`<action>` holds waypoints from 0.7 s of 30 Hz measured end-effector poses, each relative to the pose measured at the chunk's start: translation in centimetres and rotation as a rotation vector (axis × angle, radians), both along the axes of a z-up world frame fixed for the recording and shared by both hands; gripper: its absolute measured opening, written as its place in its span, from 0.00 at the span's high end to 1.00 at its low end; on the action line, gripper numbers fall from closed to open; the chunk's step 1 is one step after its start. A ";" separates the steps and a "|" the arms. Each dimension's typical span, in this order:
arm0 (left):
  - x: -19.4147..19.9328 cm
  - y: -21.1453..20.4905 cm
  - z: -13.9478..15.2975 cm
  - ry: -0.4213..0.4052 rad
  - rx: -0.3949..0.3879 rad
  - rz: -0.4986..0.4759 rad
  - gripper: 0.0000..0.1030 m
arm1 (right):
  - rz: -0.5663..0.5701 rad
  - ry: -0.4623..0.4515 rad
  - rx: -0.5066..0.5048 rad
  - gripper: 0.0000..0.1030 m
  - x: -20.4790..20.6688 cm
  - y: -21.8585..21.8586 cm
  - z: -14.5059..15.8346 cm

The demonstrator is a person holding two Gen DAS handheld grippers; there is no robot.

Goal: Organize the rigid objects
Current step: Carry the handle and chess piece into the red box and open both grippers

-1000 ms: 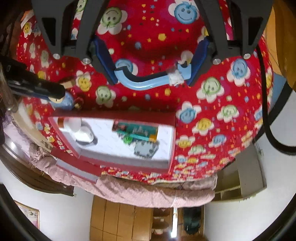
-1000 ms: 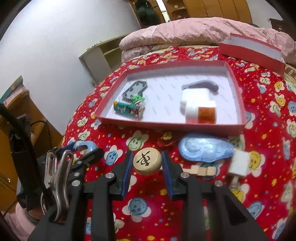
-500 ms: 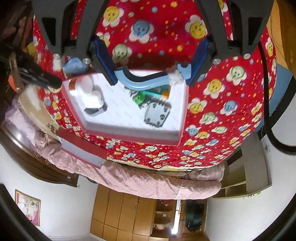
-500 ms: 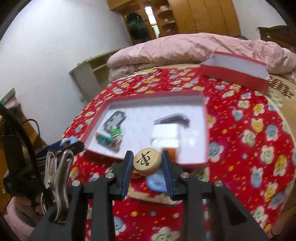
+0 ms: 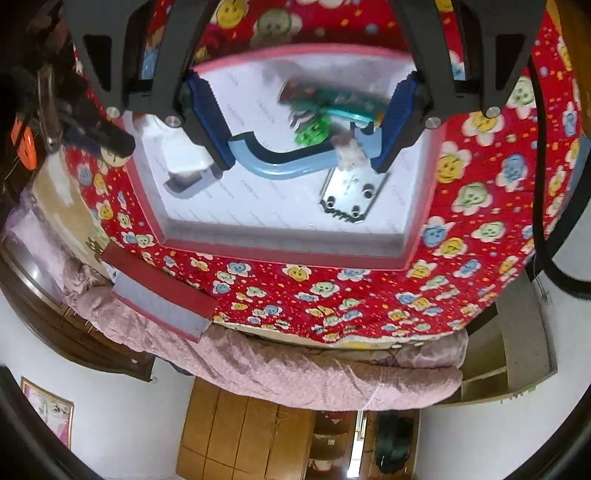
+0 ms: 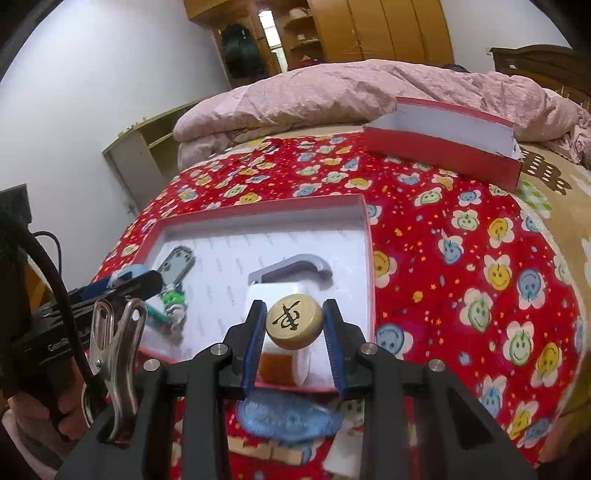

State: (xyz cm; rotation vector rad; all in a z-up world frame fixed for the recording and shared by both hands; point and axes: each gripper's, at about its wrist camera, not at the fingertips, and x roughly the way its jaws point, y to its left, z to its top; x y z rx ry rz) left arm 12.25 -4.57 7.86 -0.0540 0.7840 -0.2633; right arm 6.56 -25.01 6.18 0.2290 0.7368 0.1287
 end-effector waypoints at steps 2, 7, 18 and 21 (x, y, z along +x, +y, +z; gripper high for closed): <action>0.8 -0.5 -0.4 0.011 0.001 0.010 0.23 | -0.005 0.000 -0.010 0.69 0.4 0.2 -0.4; 2.5 -2.3 -1.5 0.031 0.014 0.005 0.23 | -0.021 0.036 -0.060 0.69 1.8 0.5 -1.5; 4.1 -4.3 -3.8 0.038 0.105 0.036 0.23 | -0.056 0.044 -0.007 0.69 3.2 -0.3 -2.8; 4.0 -4.6 -4.0 0.028 0.127 0.036 0.23 | -0.060 0.033 -0.016 0.69 3.1 -0.2 -2.8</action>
